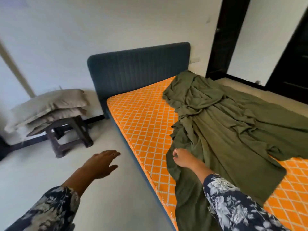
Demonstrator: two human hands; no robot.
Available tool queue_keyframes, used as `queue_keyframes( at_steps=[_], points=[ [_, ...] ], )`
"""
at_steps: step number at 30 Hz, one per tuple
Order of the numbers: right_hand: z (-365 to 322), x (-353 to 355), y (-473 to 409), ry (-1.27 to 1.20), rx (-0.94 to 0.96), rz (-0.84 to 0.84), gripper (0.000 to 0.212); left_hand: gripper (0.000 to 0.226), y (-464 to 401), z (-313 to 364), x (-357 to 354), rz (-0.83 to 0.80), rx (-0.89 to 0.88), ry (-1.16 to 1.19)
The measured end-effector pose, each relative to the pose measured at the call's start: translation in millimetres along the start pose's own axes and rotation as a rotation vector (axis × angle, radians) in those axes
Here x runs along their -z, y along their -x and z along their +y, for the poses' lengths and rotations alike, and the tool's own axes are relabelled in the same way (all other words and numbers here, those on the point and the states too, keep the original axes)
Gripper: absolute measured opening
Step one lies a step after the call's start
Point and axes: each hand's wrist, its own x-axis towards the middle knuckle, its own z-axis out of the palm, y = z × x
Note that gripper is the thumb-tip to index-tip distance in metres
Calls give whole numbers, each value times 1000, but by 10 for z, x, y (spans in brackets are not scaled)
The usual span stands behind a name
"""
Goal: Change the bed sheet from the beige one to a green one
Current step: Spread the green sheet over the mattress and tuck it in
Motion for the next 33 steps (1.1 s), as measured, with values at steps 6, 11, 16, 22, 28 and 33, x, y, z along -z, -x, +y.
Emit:
queue_keyframes(
  at_steps=[6, 11, 16, 22, 28, 33],
  points=[
    [25, -106, -641, -82, -131, 12, 27, 58, -1234, -502, 30, -67, -131, 16],
    [502, 29, -1525, -89, -349, 48, 23, 71, -2533, -542, 214, -51, -324, 34],
    [539, 687, -2830, -115, -404, 94, 29, 60, -4030, -804, 476, -106, -451, -81],
    [486, 1164, -4022, -218, -431, 172, 28, 52, -5709, -987, 667, -242, -414, -59],
    [664, 1237, -5116, -243, -522, 272, 30, 37, -7292, -644, 597, -145, -634, -115],
    [1013, 1191, -6039, -6, -554, 253, 31, 33, -9071, -144, 323, -13, -663, -39]
  ],
)
